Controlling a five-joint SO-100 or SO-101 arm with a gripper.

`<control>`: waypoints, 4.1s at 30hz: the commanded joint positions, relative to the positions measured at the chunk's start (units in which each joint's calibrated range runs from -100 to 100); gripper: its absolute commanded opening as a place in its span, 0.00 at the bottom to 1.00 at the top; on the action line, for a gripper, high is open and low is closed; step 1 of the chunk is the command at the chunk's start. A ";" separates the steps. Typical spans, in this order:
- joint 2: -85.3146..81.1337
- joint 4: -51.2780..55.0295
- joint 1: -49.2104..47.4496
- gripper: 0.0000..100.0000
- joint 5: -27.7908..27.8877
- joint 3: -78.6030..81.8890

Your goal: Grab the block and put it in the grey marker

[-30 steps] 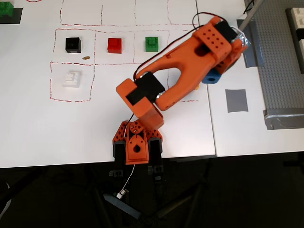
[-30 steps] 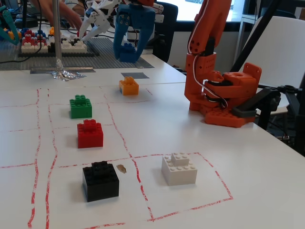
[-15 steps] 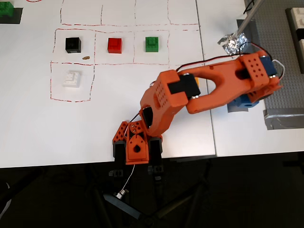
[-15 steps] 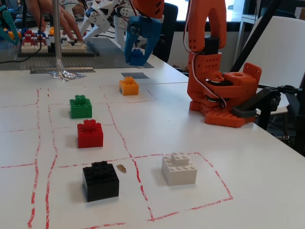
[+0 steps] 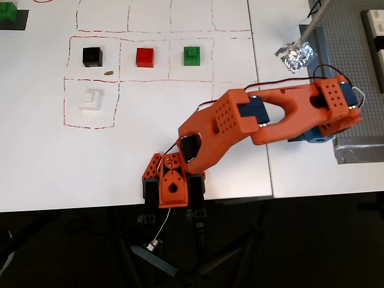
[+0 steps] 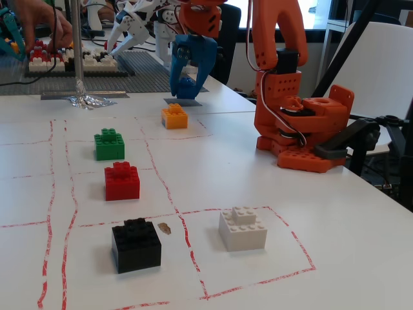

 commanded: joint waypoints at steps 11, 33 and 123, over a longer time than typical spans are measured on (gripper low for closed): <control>-1.67 -1.63 -1.29 0.18 -3.71 -3.10; -27.35 19.02 -10.55 0.43 -8.84 11.49; -121.27 -17.14 -89.25 0.00 -46.25 103.34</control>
